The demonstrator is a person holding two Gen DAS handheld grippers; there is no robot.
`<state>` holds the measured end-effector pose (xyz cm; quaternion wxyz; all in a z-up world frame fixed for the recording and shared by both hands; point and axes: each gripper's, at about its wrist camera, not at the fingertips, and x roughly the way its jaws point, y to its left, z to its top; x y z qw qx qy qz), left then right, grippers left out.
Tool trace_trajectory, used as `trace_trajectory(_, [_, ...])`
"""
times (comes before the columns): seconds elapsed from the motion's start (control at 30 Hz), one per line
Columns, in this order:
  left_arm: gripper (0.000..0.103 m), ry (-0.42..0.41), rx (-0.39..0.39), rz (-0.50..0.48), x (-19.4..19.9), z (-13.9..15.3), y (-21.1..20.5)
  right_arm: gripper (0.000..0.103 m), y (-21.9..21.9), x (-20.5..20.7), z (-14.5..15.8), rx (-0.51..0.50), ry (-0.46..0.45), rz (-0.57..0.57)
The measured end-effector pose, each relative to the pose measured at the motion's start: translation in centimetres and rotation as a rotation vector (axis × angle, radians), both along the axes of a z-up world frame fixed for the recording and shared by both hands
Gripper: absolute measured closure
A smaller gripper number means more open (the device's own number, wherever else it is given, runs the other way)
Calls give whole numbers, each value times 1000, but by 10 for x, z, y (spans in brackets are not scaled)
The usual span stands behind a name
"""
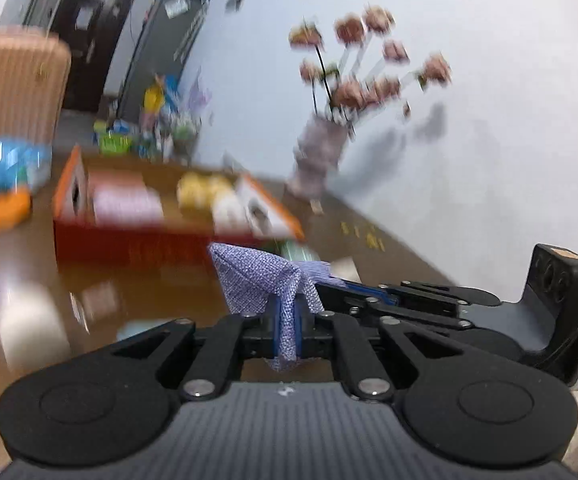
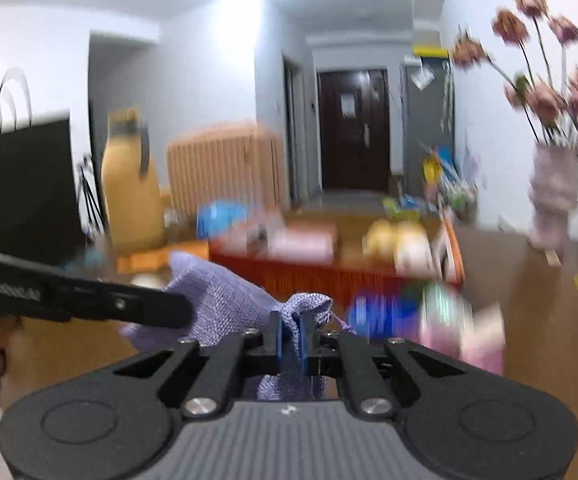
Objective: Organize soft objects
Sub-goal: 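Lower the purple cloth bag onto the towel in the box and release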
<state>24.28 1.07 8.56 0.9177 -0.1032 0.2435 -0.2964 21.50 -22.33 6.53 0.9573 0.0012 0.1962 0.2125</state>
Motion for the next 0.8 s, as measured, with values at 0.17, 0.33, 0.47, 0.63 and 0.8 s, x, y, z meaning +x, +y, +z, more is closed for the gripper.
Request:
trace_trajectory(0.17, [96,9,102,62,115,19,8,95,19,127,34,26,51,20])
trace_trajectory(0.33, [95,94,400,173,201,-19,-1,95,55,239,-2,-3,265,15])
trace_trajectory(0.47, [94,142,556,151,222,-46,-4,93,83,276,-34,-46,391,44])
trace_trajectory(0.63, [70,169,498,161,222,-46,10,83,99,278,-46,-99,457,58])
trace_trajectory(0.8, [57,77,454,167,204,-9,24,70,76,266,-15,-60,409,42])
